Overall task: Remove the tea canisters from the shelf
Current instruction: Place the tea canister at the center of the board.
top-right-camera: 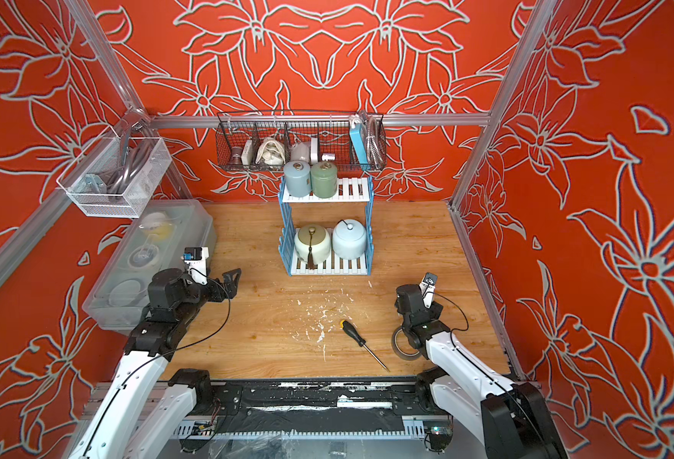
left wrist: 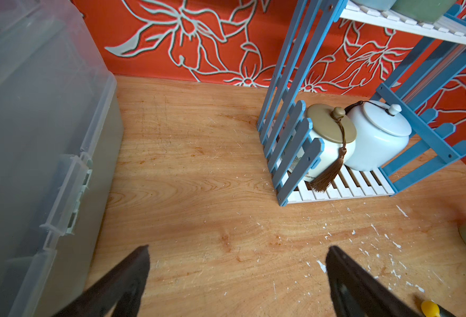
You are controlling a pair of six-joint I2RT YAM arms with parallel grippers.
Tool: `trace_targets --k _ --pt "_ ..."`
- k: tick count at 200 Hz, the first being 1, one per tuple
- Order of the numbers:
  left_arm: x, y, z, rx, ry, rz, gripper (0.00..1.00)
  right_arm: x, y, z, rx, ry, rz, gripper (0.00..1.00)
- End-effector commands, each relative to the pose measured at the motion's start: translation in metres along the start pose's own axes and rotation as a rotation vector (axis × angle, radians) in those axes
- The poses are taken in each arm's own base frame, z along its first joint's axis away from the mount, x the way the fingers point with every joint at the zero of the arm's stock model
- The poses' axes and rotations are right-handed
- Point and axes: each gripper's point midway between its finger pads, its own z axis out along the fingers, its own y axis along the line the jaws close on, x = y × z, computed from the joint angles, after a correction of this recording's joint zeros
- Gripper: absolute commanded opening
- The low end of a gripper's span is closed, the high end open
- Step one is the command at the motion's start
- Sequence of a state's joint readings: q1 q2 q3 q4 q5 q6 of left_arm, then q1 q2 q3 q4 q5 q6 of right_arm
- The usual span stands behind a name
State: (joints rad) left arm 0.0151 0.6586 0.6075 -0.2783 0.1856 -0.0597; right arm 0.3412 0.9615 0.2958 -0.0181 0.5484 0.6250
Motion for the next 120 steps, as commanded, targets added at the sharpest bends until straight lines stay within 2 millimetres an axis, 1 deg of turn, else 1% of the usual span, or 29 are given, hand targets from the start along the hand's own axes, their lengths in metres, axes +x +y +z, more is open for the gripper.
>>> trace_targets --k 1,10,27,45,73,95,120 --pt "-0.0038 -0.0018 -0.0016 0.013 -0.024 0.011 0.99 -0.0182 -0.0010 -0.0021 0.021 -0.051 0.041 0.90" --pt "-0.0029 -0.0005 -0.0014 0.007 -0.017 0.008 0.99 -0.0180 -0.0019 -0.0024 0.027 -0.049 0.045 0.95" --pt "-0.0011 0.0012 -0.0007 -0.002 -0.012 0.012 0.99 -0.0177 -0.0027 -0.0030 0.029 -0.044 0.048 0.99" --pt "-0.0037 -0.0023 -0.0016 0.016 -0.026 0.012 0.99 -0.0178 -0.0009 -0.0028 0.017 -0.051 0.043 0.99" --pt "-0.0007 0.0009 -0.0002 0.002 -0.009 0.007 0.99 -0.0181 -0.0047 -0.0039 0.038 -0.044 0.053 0.99" --pt "-0.0032 -0.0024 -0.0011 0.018 -0.024 0.012 0.99 -0.0191 -0.0044 -0.0042 0.029 -0.059 0.052 0.99" --pt "-0.0013 0.0013 0.0004 0.002 -0.011 0.005 0.99 -0.0210 -0.0087 -0.0075 0.044 -0.062 0.062 0.99"
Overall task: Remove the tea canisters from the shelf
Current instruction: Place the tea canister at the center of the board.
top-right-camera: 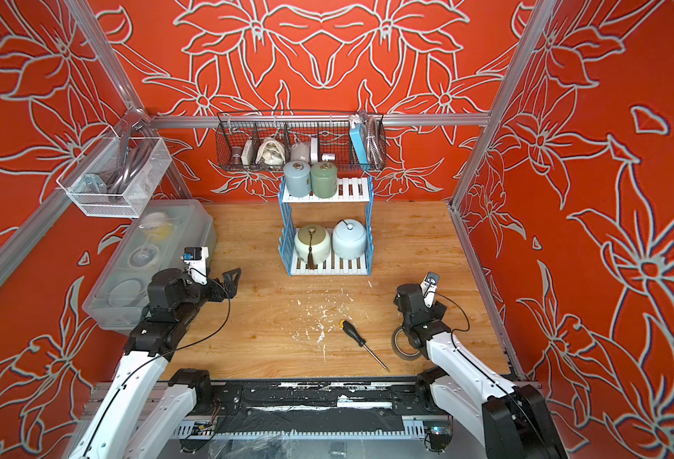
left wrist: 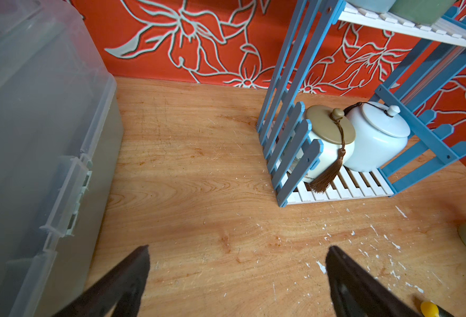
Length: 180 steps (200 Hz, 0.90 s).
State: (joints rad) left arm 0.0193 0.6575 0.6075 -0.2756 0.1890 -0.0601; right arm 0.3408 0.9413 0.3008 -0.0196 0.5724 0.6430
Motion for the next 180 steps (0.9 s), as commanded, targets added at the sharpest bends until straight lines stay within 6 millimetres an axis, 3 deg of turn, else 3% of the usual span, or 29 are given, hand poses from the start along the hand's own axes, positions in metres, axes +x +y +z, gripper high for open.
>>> trace_targets --k 1,51,100,149,180 --pt "0.000 0.001 0.001 0.003 -0.007 0.006 0.99 -0.013 -0.006 -0.004 0.033 -0.033 0.029 0.99" --pt "0.000 -0.003 0.001 0.020 -0.002 0.007 0.99 -0.026 0.004 -0.016 -0.038 -0.031 -0.009 0.99" --pt "0.000 -0.005 0.001 0.031 -0.005 0.011 0.99 -0.067 0.017 -0.043 -0.135 -0.110 -0.039 0.99" --pt "-0.016 -0.017 -0.006 0.076 -0.052 0.032 0.99 -0.111 0.060 -0.067 -0.310 -0.144 -0.161 0.99" --pt "-0.037 -0.029 -0.013 0.133 -0.135 0.063 0.99 -0.137 0.087 -0.079 -0.395 -0.145 -0.269 0.99"
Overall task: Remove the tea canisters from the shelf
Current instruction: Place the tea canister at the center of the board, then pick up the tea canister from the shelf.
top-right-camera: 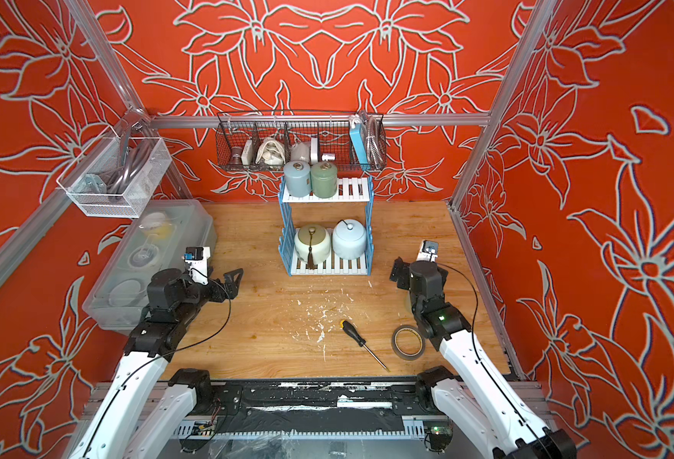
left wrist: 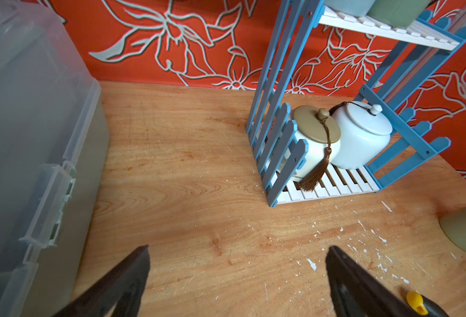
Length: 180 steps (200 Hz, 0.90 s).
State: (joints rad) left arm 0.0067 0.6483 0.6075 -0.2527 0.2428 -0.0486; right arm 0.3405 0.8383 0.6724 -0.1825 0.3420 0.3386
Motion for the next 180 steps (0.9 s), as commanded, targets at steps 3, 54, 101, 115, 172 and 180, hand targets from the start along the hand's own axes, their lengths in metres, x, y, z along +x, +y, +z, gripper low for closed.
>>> trace_targets --k 3,54,101,115,172,180 --pt "-0.035 -0.016 -0.010 0.065 -0.116 0.038 0.99 -0.019 0.021 -0.003 -0.096 0.022 -0.120 0.99" --pt "-0.076 -0.027 -0.019 0.107 -0.277 0.066 0.99 -0.075 0.064 -0.011 -0.279 -0.032 -0.170 0.99" --pt "-0.065 -0.038 -0.010 0.153 -0.317 0.215 0.99 -0.113 0.098 -0.017 -0.428 -0.111 -0.174 0.99" --pt "-0.063 -0.041 -0.009 0.184 -0.302 0.160 0.99 -0.124 0.108 -0.020 -0.464 -0.119 -0.191 0.99" --pt "-0.048 -0.056 -0.010 0.316 -0.387 0.238 0.99 -0.148 0.141 -0.015 -0.564 -0.118 -0.311 0.99" --pt "-0.049 -0.062 -0.013 0.349 -0.411 0.262 0.99 -0.150 0.148 -0.012 -0.589 -0.119 -0.319 0.99"
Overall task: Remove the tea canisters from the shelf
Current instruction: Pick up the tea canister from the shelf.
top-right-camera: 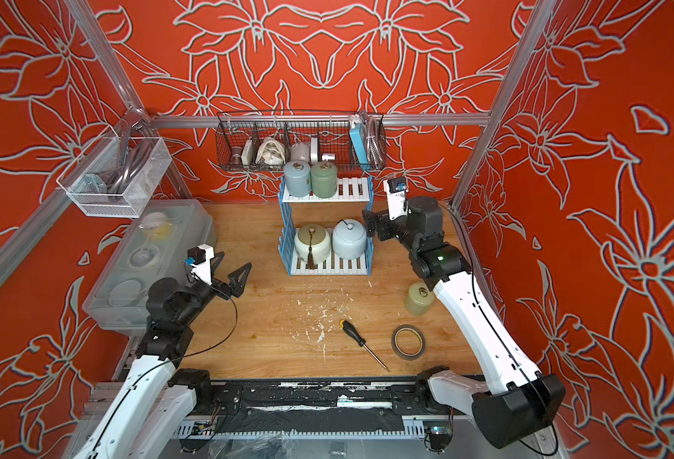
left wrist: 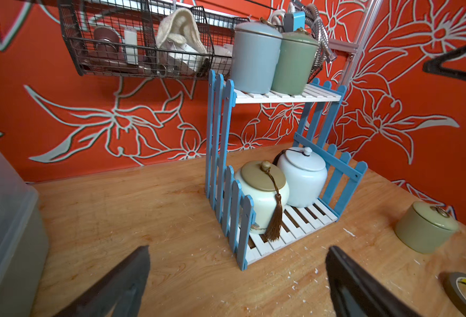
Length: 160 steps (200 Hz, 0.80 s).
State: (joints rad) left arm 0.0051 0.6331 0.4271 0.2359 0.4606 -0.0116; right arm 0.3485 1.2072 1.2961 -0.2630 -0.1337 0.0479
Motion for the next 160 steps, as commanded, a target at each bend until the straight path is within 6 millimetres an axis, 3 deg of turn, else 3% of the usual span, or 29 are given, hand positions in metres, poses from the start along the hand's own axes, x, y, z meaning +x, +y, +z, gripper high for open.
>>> trace_targets --k 1,38,57,86,116,160 --pt "-0.027 -0.022 -0.003 0.114 -0.126 0.115 0.99 -0.008 0.018 0.009 -0.096 0.004 -0.057 0.99" --pt "-0.016 -0.048 -0.008 0.270 -0.100 0.120 0.99 -0.023 0.031 0.035 -0.153 -0.048 -0.035 0.99" --pt "-0.011 -0.046 -0.008 0.257 -0.095 0.149 0.99 -0.030 0.038 0.051 -0.183 -0.060 -0.039 0.99" --pt "-0.008 -0.025 -0.003 0.133 -0.086 0.166 0.99 -0.037 0.058 0.073 -0.255 -0.034 -0.056 0.99" --pt "-0.006 -0.020 -0.003 0.103 -0.078 0.187 0.99 -0.041 0.075 0.093 -0.323 -0.030 -0.063 0.99" --pt "-0.006 -0.021 -0.003 0.115 -0.076 0.177 0.99 -0.039 0.075 0.131 -0.318 0.019 -0.027 0.99"
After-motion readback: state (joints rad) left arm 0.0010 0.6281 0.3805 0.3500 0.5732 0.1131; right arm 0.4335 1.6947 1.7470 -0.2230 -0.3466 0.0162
